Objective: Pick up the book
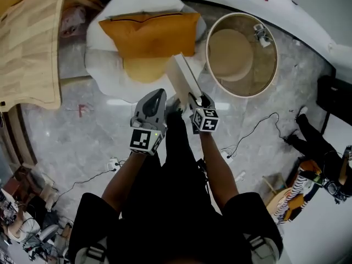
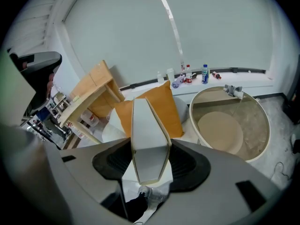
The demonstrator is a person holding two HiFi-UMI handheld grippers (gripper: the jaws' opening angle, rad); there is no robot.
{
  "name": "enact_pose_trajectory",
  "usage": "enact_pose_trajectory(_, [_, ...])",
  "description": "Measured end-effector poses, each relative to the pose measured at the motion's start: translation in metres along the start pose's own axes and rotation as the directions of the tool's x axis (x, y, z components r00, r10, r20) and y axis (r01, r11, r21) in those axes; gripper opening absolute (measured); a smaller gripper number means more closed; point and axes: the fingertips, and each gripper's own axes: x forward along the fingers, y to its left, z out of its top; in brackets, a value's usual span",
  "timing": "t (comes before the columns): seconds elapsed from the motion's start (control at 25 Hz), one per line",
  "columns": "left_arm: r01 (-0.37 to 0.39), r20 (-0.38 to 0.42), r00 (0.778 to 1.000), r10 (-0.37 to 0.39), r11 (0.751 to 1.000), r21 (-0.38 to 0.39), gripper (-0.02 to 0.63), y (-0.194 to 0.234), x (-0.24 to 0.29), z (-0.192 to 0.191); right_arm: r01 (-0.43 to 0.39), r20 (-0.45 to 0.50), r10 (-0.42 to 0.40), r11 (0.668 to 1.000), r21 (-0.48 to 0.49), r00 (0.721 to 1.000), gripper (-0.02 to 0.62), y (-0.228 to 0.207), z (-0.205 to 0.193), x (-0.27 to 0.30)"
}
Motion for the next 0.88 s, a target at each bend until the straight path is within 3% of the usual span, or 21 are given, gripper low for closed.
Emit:
enact_pose_trajectory(0.32, [-0.007,0.047,0.999,0.004,0.997,0.071,0.008,-0.019,-0.031,0.05,0.005,0.021,-0.004,1.0,-0.03,1.0,0.239,0.026,0.029,-0.05])
enact_pose_trajectory(0.6, [-0.036,0.124,0.992,0.027,0.997,0.066,0.008,-0.022,-0.067,0.09,-0.038,0.145,0.053,0.994,-0.101,0.988,0.239,0.066,0.089,-0.096])
enact_pose_trajectory(0.88, [-0.093,0.217,0.973,0.075,0.993,0.074,0.008,-0.019,-0.096,0.127,-0.08,0.277,0.128,0.981,-0.179,0.952,0.239,0.104,0.144,-0.143])
